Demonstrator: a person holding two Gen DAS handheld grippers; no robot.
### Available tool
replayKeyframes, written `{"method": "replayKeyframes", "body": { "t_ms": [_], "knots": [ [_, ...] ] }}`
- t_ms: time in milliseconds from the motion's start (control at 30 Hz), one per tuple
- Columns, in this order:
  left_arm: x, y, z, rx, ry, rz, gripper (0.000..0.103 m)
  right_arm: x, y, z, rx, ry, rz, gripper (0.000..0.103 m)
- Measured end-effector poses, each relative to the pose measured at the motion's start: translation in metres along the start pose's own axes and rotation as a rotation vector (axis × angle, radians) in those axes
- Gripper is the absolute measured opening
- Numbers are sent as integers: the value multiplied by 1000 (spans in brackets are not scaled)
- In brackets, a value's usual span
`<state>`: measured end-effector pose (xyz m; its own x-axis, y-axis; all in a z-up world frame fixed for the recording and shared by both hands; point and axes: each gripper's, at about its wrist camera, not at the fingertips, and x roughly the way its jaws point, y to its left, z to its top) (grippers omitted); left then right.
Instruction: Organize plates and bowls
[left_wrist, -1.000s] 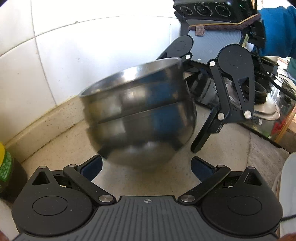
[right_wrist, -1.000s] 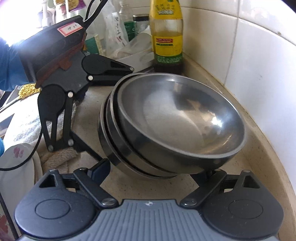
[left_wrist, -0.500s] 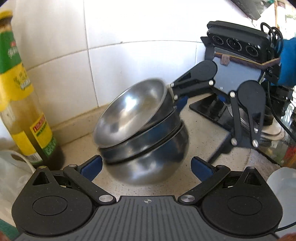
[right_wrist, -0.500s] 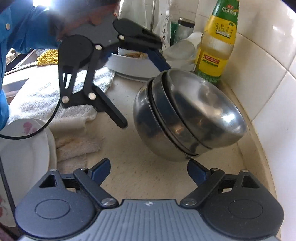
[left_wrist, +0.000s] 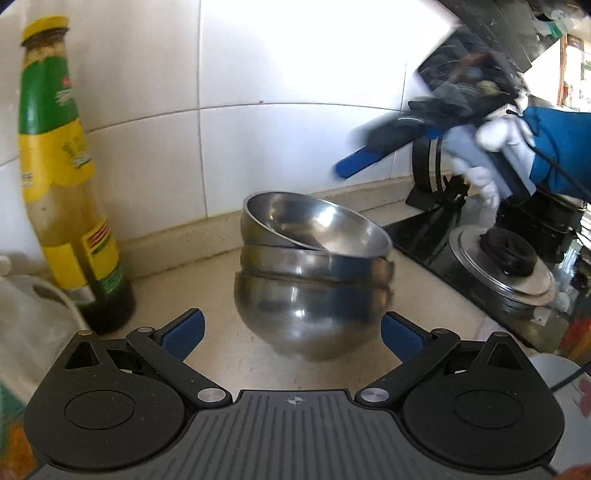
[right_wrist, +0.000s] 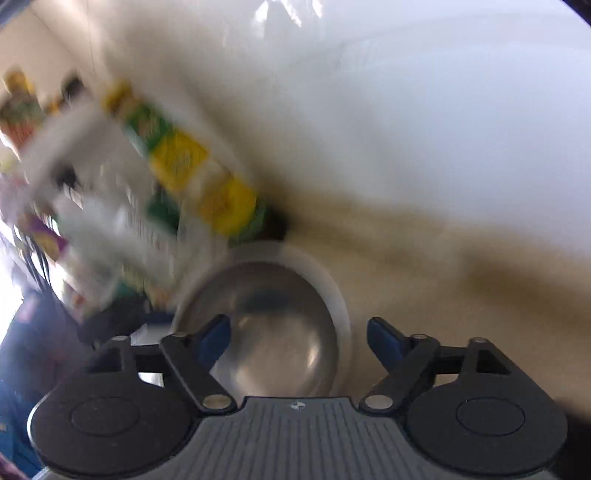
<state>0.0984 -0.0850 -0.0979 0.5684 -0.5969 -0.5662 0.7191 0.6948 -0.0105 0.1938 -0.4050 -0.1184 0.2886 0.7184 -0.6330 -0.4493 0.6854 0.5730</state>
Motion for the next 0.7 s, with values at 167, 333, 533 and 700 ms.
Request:
{"method": "replayKeyframes", "body": {
  "t_ms": [167,333,533,700],
  "knots": [
    [3,-11,-4,36,-10,-21,103,24,40,-4,-104,46,-1,75],
    [8,-6,-16,25,69,23,103,29,81,-8,-236,90,-15,75],
    [-10,-12,-35,77,105,63,103,26,91,-20,-328,137,-41,75],
    [-20,-12,-38,83,77,68,103,0,94,-15,-508,192,15,84]
  ]
}}
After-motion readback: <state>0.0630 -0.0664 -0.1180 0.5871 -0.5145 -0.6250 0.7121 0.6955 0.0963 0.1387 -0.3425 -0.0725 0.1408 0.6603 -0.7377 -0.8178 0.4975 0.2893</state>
